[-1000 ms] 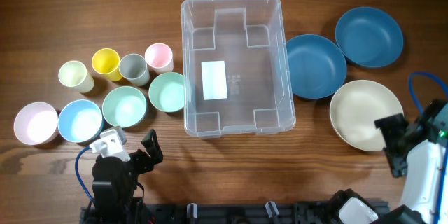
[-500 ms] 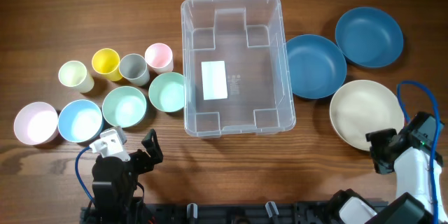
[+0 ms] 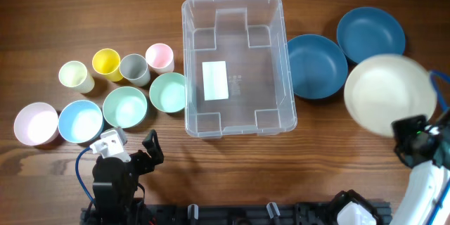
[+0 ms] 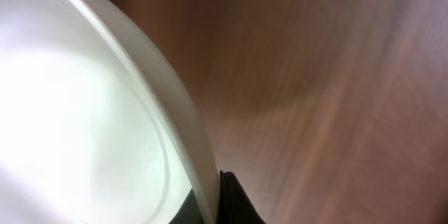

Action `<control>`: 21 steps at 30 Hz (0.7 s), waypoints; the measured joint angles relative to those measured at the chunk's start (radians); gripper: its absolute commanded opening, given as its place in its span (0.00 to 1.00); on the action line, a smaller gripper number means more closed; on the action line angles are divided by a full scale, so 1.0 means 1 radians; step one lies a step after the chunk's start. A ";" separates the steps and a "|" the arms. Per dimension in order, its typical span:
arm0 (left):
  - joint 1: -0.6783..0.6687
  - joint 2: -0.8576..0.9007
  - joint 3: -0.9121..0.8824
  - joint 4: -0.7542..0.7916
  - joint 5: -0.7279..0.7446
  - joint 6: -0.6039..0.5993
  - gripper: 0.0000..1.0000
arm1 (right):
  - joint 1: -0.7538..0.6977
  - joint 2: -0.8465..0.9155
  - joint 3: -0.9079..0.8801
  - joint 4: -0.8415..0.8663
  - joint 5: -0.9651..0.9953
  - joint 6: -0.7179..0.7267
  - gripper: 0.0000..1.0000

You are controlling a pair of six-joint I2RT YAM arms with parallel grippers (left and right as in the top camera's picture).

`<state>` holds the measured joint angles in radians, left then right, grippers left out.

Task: Pack container
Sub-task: 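Lift the cream bowl with the right gripper and place it in the bin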

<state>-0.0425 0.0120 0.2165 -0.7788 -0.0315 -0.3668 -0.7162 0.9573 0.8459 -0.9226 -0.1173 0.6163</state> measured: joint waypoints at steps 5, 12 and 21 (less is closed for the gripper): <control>0.000 0.000 0.000 0.000 0.000 0.000 1.00 | 0.087 -0.062 0.227 -0.014 -0.244 -0.084 0.04; 0.000 0.000 0.000 0.000 0.000 0.000 1.00 | 0.660 0.109 0.375 0.115 -0.297 -0.150 0.04; 0.000 0.000 0.000 0.000 0.000 0.000 1.00 | 1.056 0.787 0.662 0.229 -0.014 -0.199 0.04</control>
<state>-0.0425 0.0116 0.2165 -0.7792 -0.0315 -0.3668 0.3397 1.7447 1.5078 -0.6941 -0.1310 0.4171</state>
